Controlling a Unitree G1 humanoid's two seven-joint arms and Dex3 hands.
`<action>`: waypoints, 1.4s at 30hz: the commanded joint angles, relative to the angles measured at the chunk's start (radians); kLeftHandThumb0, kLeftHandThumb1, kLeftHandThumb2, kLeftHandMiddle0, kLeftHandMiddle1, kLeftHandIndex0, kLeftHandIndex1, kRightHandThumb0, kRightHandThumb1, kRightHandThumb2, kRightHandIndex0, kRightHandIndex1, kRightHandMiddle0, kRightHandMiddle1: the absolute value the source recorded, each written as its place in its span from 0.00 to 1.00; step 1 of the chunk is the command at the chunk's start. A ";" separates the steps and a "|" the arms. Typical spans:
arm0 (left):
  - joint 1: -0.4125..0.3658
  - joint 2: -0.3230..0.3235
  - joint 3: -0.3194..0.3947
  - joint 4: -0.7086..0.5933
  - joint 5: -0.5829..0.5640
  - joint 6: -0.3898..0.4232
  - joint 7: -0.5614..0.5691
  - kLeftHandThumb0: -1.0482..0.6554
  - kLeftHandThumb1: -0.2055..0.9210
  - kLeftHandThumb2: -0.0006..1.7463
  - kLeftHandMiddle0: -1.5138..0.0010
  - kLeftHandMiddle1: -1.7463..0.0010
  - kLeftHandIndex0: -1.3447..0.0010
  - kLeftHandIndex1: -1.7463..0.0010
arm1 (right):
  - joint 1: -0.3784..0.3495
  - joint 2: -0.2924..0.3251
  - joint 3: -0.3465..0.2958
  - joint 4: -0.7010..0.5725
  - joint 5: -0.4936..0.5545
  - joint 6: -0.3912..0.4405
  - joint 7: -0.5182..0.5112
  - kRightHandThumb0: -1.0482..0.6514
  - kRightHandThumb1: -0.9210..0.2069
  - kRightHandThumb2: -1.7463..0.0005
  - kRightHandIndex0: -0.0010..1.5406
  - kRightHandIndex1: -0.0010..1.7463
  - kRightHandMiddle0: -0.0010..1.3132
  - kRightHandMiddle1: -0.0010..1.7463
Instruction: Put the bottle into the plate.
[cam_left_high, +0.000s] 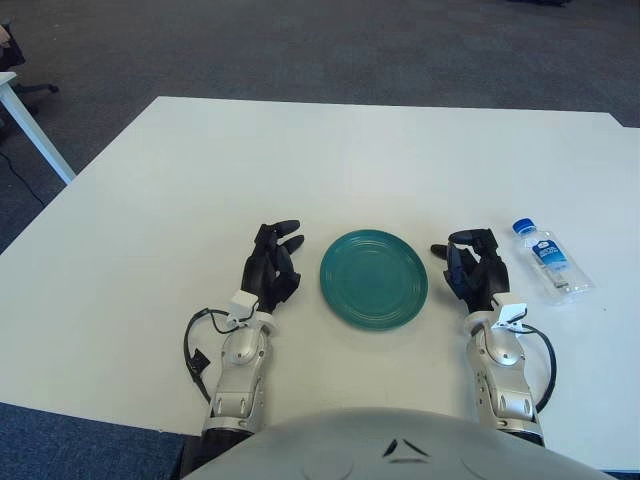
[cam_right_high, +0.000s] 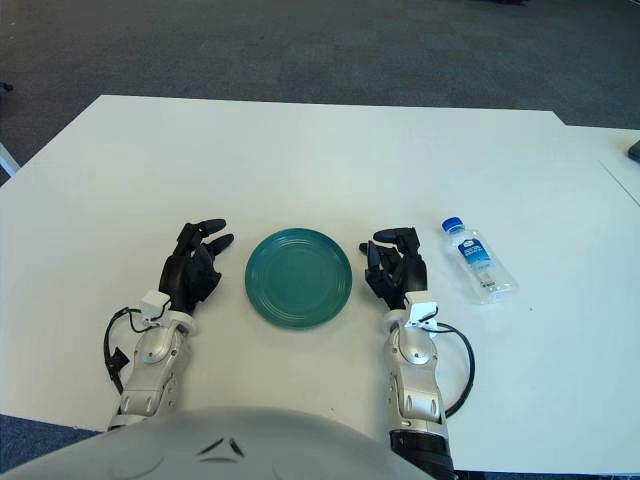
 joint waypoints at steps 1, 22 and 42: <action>0.021 -0.002 0.001 0.028 0.003 0.032 0.008 0.22 1.00 0.52 0.69 0.58 0.80 0.34 | -0.004 -0.002 -0.004 -0.002 0.013 0.020 0.003 0.41 0.00 0.70 0.27 0.54 0.14 1.00; 0.021 -0.008 0.000 0.024 -0.004 0.043 0.009 0.22 1.00 0.52 0.69 0.58 0.80 0.34 | -0.003 -0.005 0.001 -0.010 0.006 0.026 0.006 0.41 0.00 0.70 0.28 0.55 0.14 1.00; -0.022 0.016 0.020 0.100 -0.069 0.003 -0.074 0.21 1.00 0.51 0.71 0.58 0.82 0.35 | -0.100 -0.020 0.015 -0.150 -0.031 0.159 -0.014 0.41 0.00 0.70 0.28 0.55 0.14 1.00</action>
